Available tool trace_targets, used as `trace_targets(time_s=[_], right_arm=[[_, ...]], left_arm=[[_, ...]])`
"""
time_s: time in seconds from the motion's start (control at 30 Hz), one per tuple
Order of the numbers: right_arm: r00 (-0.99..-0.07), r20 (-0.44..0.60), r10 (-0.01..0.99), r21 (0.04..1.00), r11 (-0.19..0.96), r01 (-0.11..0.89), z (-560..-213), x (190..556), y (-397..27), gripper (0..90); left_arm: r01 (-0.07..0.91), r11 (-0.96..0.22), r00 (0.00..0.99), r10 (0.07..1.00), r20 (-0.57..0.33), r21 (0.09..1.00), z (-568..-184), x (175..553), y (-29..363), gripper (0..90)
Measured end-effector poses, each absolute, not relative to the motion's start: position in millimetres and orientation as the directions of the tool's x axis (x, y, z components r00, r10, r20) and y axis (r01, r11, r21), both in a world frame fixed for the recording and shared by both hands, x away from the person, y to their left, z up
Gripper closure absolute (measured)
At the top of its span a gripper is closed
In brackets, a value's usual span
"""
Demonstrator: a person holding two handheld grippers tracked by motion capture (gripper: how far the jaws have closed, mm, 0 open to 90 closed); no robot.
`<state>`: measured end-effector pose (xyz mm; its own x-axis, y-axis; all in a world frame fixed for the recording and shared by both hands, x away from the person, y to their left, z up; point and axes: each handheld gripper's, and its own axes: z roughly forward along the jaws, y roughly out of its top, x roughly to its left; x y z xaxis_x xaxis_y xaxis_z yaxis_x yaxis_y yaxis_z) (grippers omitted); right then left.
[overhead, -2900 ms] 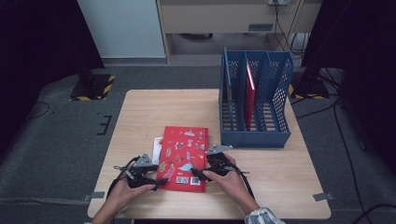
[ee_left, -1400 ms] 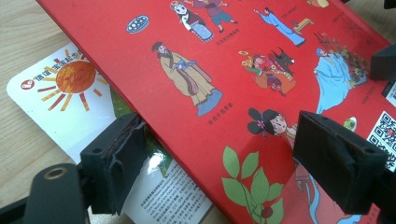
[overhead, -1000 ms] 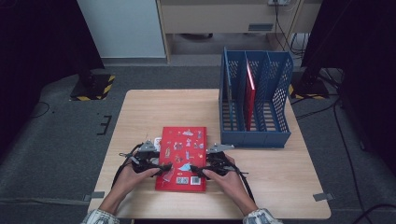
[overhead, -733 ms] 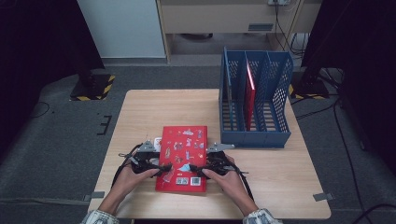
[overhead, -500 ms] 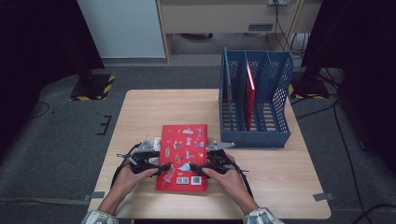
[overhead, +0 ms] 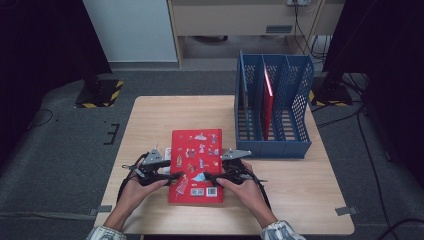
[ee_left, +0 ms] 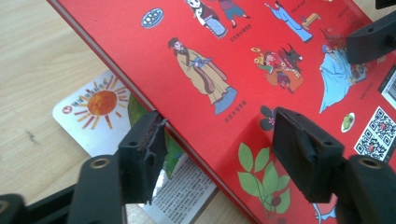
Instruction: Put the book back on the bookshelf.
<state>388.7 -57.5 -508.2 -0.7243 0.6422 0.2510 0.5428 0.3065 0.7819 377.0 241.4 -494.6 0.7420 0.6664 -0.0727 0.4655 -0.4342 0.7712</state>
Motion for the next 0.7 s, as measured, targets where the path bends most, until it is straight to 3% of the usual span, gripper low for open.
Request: trace_targets(time_s=[0.23, 0.7], right_arm=[[-0.724, 0.231, 0.65, 0.792, 0.307, 0.529, -500, 388, -60, 25.5], [-0.717, 0.194, 0.669, 0.815, 0.297, 0.498, -489, 390, -59, 32.6]], left_arm=[[0.432, -0.409, 0.739, 0.671, -0.056, 0.803, -484, 372, 243, 42.8], [0.384, -0.39, 0.729, 0.684, -0.015, 0.837, -473, 370, 243, 50.4]])
